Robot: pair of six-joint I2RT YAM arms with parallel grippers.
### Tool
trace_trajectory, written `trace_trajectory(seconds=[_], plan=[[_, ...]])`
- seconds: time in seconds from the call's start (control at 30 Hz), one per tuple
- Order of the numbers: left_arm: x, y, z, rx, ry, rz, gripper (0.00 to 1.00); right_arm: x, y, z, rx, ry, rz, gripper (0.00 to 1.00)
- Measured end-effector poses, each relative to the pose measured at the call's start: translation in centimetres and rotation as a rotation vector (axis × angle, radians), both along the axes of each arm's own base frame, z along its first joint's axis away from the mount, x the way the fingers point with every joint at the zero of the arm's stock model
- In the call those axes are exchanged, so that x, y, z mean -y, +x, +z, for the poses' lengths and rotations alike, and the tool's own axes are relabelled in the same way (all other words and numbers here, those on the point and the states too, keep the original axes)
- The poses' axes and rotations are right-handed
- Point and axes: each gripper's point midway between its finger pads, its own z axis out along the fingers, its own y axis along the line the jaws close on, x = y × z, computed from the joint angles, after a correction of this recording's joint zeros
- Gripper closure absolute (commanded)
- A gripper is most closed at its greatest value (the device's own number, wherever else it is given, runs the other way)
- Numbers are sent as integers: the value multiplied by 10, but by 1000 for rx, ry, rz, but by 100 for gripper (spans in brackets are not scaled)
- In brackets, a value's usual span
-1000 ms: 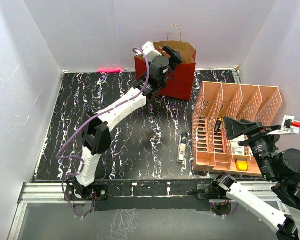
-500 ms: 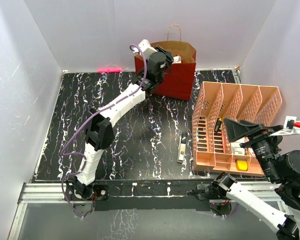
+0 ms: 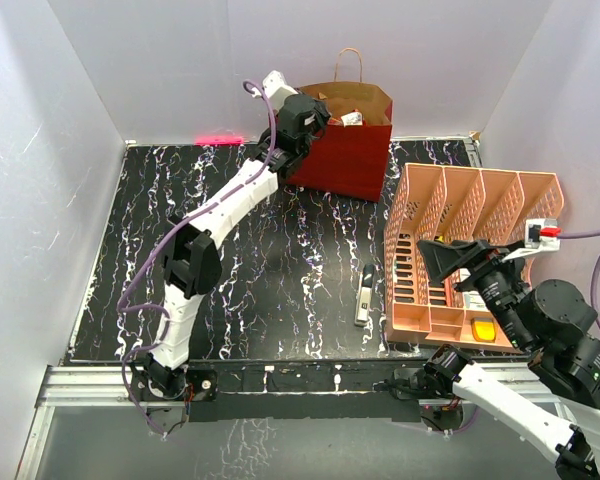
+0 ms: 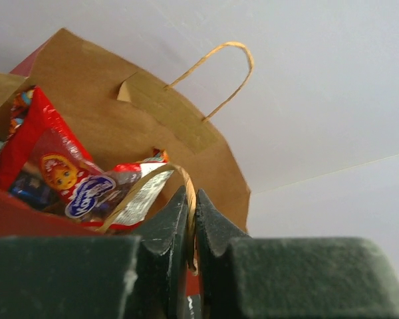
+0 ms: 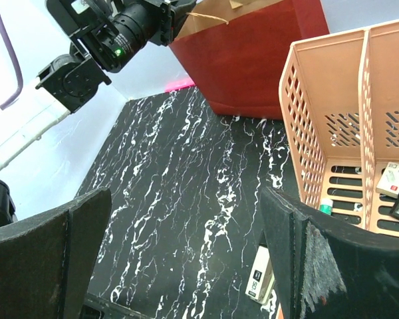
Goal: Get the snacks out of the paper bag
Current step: Move the paper bag to the center of the board.
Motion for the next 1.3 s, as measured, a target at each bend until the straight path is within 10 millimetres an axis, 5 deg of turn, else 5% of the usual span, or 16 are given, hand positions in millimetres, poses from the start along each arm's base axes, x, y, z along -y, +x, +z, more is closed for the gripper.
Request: trace_trajectory(seconds=[0.3,0.53,0.8,1.1,1.3], plan=[[-51,-20,-10,-89,85,20,100,-14,10,-18,-57,-41,20,2],[-121,-62,-1,-157,126,62,100,-20,15,-23,-77,-64,26,2],[-196,-158,-7,-254,198,92,100,-39,23,-34,-107,-101,79,2],[-292,-297,8,-221,166,232,99,-105,38,-53,-204,-153,303,2],[-325,-352,-2,-231,114,286,98,-145,43,-38,-135,-106,452,2]])
